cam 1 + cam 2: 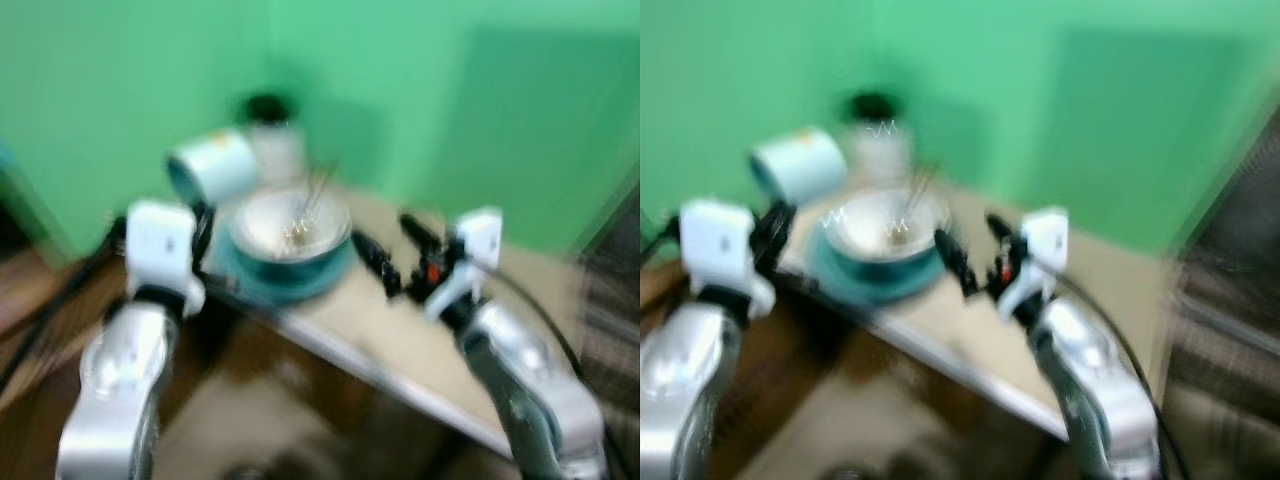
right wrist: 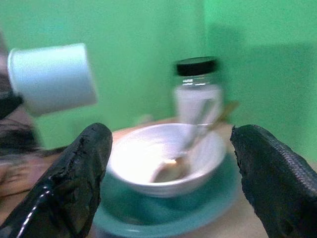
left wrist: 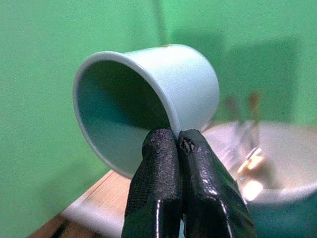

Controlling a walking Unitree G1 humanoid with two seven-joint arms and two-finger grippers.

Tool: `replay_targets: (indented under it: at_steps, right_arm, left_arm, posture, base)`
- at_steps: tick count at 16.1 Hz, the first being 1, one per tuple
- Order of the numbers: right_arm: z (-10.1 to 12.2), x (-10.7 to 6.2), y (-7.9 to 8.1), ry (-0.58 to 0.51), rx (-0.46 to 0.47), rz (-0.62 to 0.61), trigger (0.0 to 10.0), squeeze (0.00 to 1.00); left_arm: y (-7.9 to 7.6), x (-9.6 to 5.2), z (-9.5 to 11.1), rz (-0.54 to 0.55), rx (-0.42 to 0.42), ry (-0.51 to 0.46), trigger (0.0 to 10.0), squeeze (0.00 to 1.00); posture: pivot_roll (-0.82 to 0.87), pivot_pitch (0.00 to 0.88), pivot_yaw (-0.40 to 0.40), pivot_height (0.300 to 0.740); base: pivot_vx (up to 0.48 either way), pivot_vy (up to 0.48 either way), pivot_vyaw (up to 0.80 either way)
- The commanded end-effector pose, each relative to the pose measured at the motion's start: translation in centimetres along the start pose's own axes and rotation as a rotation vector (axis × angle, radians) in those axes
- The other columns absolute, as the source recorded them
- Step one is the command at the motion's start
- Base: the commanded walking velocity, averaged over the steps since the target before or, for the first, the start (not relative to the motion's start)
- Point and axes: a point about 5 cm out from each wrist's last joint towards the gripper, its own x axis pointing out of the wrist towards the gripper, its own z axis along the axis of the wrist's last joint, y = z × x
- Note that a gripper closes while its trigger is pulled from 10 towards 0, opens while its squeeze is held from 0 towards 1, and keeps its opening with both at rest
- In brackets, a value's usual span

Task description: Setting the table

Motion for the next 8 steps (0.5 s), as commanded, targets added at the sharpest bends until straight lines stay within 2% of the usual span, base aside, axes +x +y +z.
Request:
replay_targets:
  at_steps: [1,3,8]
  right_arm:
    - [0.09,-0.10,-0.14,0.002,0.002,-0.017,10.0,0.00]
    - [0.13,-0.33,-0.19,0.006,0.001,-0.030,10.0,0.00]
    - [0.74,-0.86,-0.68,-0.010,-0.044,-0.080,10.0,0.00]
  left_arm:
    - [-0.09,0.40,0.90,-0.015,0.009,-0.034,10.0,0.00]
    - [-0.17,0.33,0.73,-0.025,-0.007,-0.024,10.0,0.00]
    - [-0.78,-0.02,0.37,-0.061,-0.016,-0.007,10.0,0.00]
  posture:
    - [-0.01,0.000,0.015,0.740]
    - [-0.02,0.000,0.020,0.740]
    - [-0.03,0.000,0.011,0.740]
  base:
    - [0.000,0.000,0.00]
    - [0.000,0.000,0.00]
    - [0.000,0.000,-0.78]
